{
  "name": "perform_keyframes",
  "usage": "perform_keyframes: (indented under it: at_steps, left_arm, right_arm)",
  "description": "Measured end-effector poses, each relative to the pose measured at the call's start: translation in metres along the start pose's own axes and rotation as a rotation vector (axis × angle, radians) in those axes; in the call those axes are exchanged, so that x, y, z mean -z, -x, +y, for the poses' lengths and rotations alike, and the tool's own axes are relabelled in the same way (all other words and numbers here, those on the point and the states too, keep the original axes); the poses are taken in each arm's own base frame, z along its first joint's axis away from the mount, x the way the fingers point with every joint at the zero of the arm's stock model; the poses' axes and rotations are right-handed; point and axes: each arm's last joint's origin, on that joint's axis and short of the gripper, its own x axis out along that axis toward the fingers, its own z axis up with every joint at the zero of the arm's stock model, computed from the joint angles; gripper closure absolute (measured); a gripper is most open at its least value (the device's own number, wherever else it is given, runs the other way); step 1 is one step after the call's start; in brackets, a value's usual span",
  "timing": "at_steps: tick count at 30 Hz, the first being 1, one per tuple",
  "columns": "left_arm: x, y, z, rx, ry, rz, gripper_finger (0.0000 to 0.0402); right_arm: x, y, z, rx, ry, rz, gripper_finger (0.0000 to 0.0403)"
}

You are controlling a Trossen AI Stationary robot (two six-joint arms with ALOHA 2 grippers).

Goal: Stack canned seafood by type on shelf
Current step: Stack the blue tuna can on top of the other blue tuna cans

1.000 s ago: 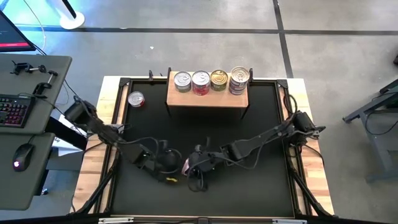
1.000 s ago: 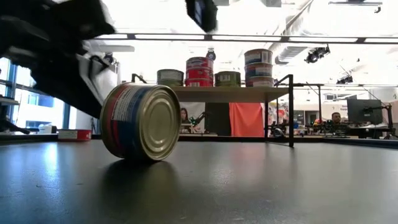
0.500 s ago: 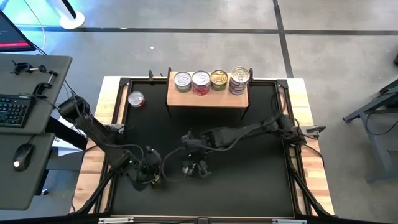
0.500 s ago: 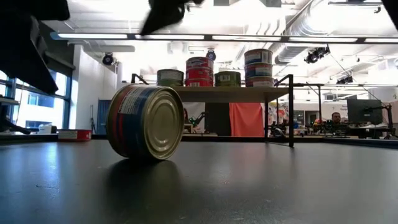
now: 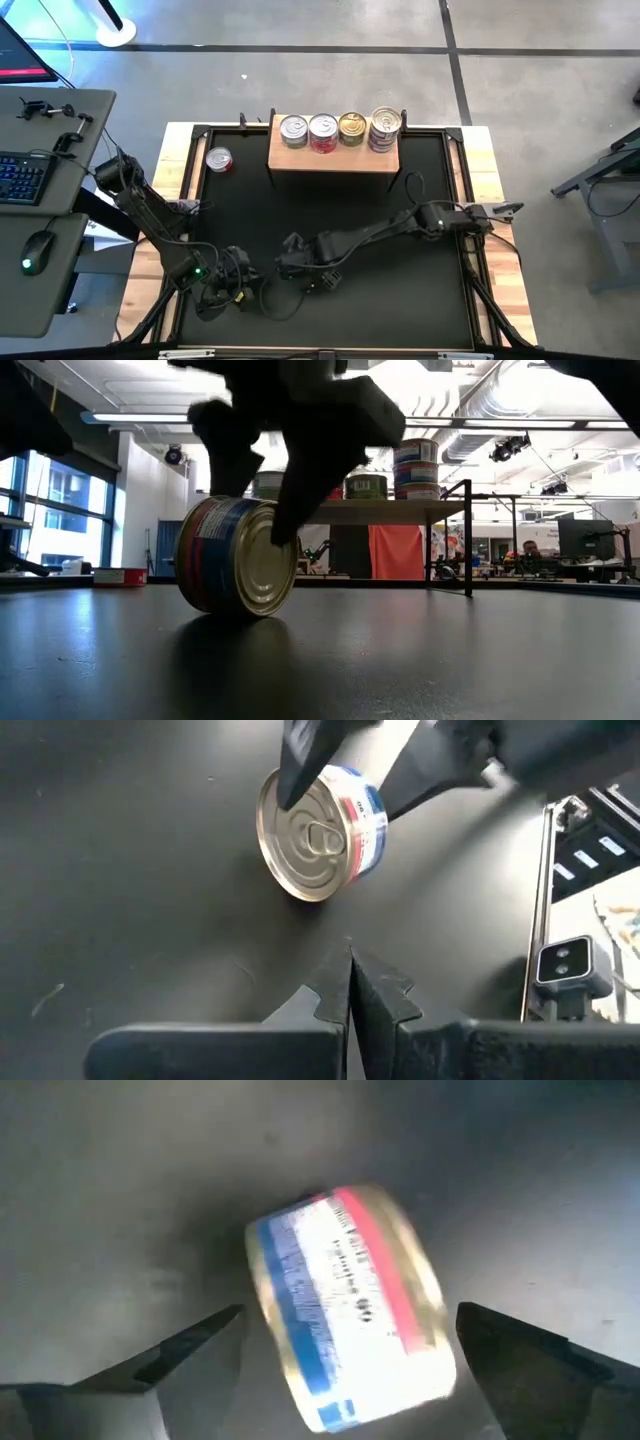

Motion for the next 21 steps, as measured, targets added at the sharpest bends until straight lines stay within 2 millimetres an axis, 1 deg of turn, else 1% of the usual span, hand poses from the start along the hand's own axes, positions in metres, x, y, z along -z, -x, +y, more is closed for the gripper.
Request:
perform_keyframes:
  at_steps: [4,6,8,11,15,19,21]
  left_arm:
    - [0.001,0.001,0.000,0.002,0.005,-0.002,0.0401]
    - [0.000,0.001,0.000,0.001,0.003,-0.004,0.0401]
    - [0.000,0.001,0.000,-0.002,-0.001,-0.023,0.0402]
    - [-0.002,0.001,0.001,-0.024,-0.010,-0.095,0.0402]
    - [-0.007,-0.002,0.005,-0.067,-0.009,-0.193,0.0401]
    - [-0.011,-0.005,0.006,-0.087,-0.004,-0.201,0.0401]
    - [-0.011,-0.006,0.008,-0.102,-0.014,-0.194,0.0402]
  right_arm:
    - [0.003,-0.018,0.004,-0.028,0.022,0.039,0.0053]
    - [0.004,-0.024,0.005,-0.015,0.017,0.045,0.0060]
    - [0.005,-0.027,0.004,0.035,0.015,0.076,0.0080]
    - [0.002,-0.027,0.004,0.133,0.017,0.104,0.0136]
    - [-0.003,-0.015,-0.002,0.175,-0.048,0.071,0.0236]
    - [-0.005,0.005,-0.008,0.154,-0.128,0.035,0.0233]
    - [-0.002,0.020,-0.011,0.173,-0.187,0.003,0.0233]
